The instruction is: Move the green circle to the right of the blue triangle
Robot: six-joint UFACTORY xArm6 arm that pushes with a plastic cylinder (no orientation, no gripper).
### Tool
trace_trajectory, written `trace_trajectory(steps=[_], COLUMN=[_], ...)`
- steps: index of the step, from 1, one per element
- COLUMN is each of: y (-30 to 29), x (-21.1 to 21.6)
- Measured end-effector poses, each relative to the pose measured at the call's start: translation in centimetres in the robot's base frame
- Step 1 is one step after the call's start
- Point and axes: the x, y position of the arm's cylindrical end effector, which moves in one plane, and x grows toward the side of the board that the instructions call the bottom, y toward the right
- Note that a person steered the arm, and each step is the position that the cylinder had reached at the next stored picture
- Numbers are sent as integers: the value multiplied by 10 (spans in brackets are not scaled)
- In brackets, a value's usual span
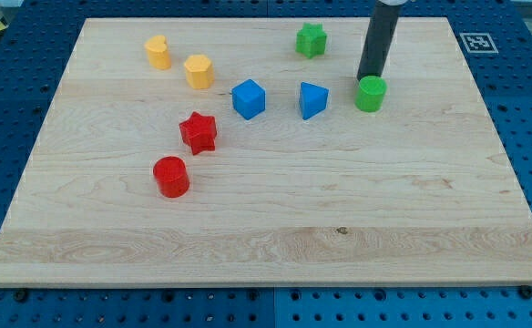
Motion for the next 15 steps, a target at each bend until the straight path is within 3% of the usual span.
trace_trajectory(steps=[3, 5, 7, 8, 9, 10, 13, 14, 15], y=[-1, 5, 67, 41, 3, -19, -17, 41, 52], x=[31, 12, 68, 98, 101, 93, 85, 78, 25])
